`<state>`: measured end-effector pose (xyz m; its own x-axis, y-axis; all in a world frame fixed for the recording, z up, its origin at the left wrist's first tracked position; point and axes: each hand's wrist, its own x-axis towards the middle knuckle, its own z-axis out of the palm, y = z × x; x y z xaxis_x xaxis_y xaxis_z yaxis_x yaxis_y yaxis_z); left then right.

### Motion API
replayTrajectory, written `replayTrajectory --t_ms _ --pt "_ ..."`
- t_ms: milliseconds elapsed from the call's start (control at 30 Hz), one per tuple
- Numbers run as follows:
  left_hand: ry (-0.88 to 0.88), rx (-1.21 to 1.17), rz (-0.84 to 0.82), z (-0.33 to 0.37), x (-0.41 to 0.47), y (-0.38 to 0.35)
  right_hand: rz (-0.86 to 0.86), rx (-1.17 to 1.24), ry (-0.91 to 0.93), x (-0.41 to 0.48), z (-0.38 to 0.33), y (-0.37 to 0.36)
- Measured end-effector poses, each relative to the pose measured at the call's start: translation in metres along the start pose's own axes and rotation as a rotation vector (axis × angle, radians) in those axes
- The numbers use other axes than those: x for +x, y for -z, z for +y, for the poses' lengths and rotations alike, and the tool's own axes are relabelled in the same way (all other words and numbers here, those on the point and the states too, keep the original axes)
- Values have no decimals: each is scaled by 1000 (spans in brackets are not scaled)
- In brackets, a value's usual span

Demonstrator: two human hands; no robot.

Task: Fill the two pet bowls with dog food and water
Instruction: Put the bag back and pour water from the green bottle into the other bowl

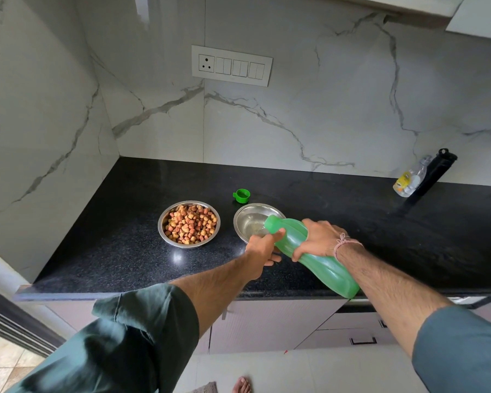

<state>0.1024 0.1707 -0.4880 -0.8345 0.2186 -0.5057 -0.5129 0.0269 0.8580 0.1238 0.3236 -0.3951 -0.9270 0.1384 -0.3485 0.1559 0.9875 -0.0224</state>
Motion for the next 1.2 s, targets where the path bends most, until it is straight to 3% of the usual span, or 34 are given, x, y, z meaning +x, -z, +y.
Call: replayTrajectory --t_ms 1200 --pt "2 -12 -8 5 3 1 -38 -15 0 6 -7 16"
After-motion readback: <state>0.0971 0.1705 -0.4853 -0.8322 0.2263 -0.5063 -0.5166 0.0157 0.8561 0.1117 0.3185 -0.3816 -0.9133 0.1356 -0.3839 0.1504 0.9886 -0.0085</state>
